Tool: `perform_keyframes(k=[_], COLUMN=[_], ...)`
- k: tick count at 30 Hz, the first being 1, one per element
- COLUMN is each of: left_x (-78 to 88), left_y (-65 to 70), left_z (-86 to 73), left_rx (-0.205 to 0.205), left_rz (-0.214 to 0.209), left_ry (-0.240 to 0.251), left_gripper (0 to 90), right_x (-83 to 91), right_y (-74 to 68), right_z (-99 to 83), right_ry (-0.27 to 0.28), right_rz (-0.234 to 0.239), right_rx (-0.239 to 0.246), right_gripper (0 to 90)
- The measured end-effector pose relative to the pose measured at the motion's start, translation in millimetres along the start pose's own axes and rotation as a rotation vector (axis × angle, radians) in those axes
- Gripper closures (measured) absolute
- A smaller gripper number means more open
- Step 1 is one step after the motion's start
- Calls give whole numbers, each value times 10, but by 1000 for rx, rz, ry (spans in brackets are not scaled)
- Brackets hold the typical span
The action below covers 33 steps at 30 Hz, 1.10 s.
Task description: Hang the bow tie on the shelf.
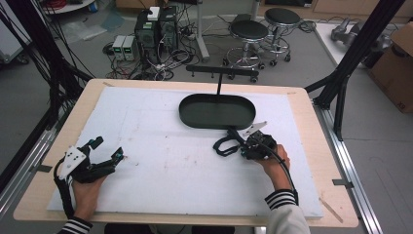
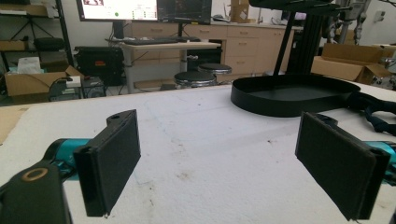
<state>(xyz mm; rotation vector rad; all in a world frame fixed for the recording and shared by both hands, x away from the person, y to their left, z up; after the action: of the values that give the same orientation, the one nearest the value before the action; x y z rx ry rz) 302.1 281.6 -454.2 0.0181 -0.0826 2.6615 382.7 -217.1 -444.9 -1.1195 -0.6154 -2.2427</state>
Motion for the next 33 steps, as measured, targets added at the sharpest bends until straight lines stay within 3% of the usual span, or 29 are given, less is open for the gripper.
perform_keyframes(k=[5,6,9,12,19,25,33], left_x=[0,-1,0,-1,-1,-1,-1], left_y=[0,0,-1,0,1,1,2], left_z=[0,0,0,0,0,0,0], left_rx=[0,2,0,2,1,1,-1], left_rz=[0,1,1,1,0,0,-1], left_ry=[-1,0,-1,1,1,0,0], left_gripper=[145,145,145,145,145,145,145], right_x=[-1,4,26,44,55,80,144], right_y=[7,9,22,35,33,25,13], right_z=[-1,2,11,7,15,23,59], right_ry=[-10,-13,-1,5,11,30,108], right_rz=[-8,-28,-46,-50,-65,-49,-21], right_rx=[-6,1,-9,-33,-29,-39,-75], right_gripper=[647,728,784,795,804,806,807])
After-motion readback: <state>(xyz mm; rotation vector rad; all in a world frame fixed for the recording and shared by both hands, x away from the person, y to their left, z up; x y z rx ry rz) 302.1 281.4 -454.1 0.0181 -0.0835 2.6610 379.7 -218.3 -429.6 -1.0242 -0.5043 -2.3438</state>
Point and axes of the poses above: each handheld gripper's, and its own axes: x roughly backward along the jaws, z roughly out of its top, y roughly to its right, the point moved 3 cm from there along -x, roughly forward along the jaws, and after that the axes turned 5 degrees about -x, right-handed, at the moved point
